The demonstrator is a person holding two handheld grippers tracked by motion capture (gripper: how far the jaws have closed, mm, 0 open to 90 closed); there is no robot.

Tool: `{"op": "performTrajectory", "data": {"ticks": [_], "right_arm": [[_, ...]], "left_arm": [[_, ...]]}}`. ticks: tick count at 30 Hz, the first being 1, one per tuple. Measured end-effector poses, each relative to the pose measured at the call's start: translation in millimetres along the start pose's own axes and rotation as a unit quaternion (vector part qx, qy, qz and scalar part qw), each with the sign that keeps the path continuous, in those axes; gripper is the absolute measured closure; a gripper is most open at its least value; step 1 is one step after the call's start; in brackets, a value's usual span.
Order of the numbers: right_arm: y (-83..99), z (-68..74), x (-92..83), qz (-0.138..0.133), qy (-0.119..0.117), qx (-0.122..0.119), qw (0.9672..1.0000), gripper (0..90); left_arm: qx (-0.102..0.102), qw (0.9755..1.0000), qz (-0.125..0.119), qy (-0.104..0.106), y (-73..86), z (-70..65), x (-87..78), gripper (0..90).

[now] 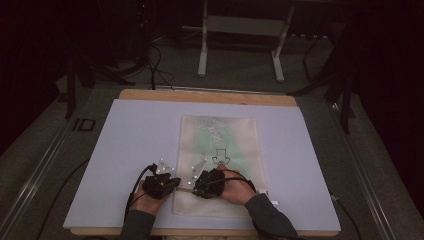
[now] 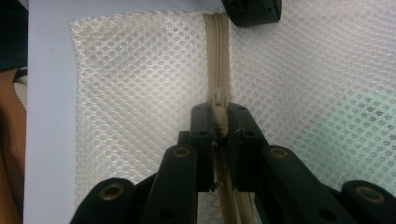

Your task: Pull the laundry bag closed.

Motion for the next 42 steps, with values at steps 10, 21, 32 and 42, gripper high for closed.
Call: {"op": "performTrajectory", "data": {"ticks": [10,21,32,42], "right_arm": [[3.8,0.3,-2.9,0.01,-0.002,-0.007,0.9999,82.3],[7.5,0.2,-5.9,0.018,0.0,-0.01,0.9998,82.3],[11.1,-0.2,-9.3,0.023,-0.001,-0.014,0.9996,82.3],[14.5,-1.3,-12.2,0.023,-0.003,-0.015,0.9996,82.3]], "left_arm": [[0.0,1.0,0.0,-0.001,0.1,0.0,0.0,89.7],[0.0,1.0,0.0,-0.002,0.1,-0.1,-0.1,89.7],[0.003,1.0,0.0,-0.004,0.1,-0.4,-0.1,89.7],[0.001,1.0,0.001,-0.006,-0.1,-0.6,0.1,89.7]]}}
Point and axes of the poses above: each handheld gripper's, and its own axes: x roughly forward along the jaws, y roughly out of its underside, z roughly to its left, the point moved 8 cm from there along x, roughly forward along the jaws
